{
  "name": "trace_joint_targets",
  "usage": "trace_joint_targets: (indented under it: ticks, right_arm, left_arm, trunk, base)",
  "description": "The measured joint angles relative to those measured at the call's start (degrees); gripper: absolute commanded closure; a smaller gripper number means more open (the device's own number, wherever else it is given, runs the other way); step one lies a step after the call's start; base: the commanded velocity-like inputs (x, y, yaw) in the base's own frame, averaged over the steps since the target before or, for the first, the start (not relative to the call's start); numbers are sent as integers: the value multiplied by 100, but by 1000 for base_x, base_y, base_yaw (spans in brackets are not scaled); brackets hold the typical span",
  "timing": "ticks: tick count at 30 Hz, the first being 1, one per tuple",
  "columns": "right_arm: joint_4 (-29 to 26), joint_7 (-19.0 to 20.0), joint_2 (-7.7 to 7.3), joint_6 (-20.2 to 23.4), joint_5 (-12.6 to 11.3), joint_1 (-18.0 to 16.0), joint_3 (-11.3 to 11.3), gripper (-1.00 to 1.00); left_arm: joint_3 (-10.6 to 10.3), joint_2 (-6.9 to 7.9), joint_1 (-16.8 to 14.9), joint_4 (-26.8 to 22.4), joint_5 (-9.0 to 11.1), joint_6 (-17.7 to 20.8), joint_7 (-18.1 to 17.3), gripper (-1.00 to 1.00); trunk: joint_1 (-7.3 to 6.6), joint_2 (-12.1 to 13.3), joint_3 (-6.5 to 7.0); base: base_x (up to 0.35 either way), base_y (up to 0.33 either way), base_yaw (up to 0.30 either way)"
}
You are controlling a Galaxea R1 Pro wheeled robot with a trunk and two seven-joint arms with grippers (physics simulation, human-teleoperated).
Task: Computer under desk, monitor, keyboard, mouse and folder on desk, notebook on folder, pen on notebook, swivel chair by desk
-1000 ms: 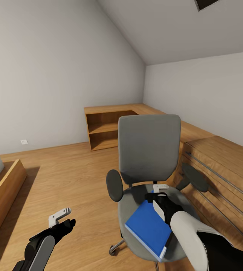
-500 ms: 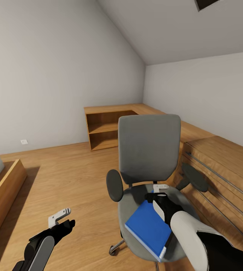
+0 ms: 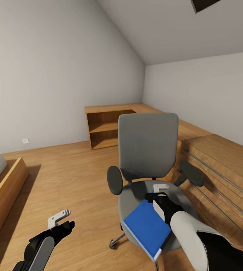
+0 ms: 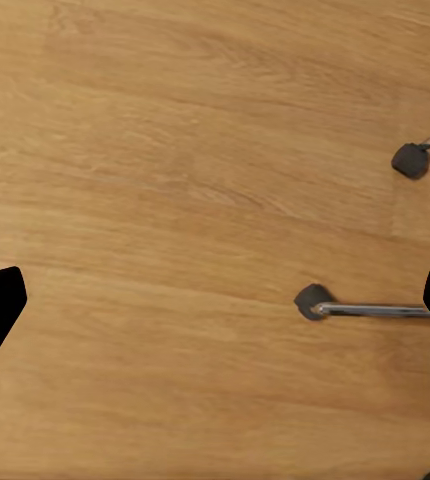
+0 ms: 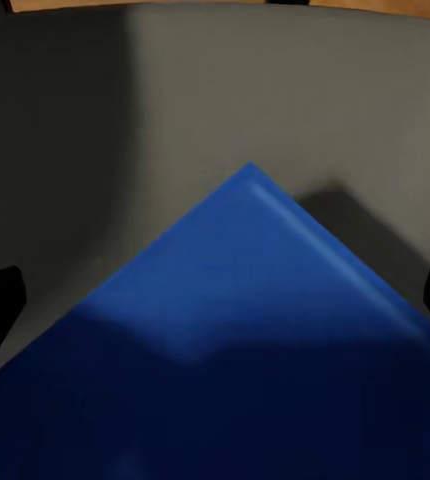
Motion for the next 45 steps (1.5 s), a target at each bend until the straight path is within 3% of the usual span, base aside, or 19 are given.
trace_joint_targets:
  ticks: [11,33,40,45]
  right_arm:
    - [0,0,0,-12,0,0,-1,-100]
    - [-62,8,0,-34,-1,0,-3,-100]
    - [-1139,3,26,70,-29,61,-30,-100]
    - [-2500,-4,87,733,-40,635,-14,-100]
  left_arm:
    - [8,1,0,0,6,3,3,-100]
    - [9,1,0,2,8,-1,14,-100]
    - [21,1,0,9,16,-2,19,-100]
    - [24,1,0,9,15,-2,20,-100]
  trunk:
    - [0,0,0]
    - [-483,881,395]
    - [-637,1162,521]
    - [-746,1362,610]
  base:
    - [-1,0,0]
    - [0,0,0]
    - [0,0,0]
    - [0,0,0]
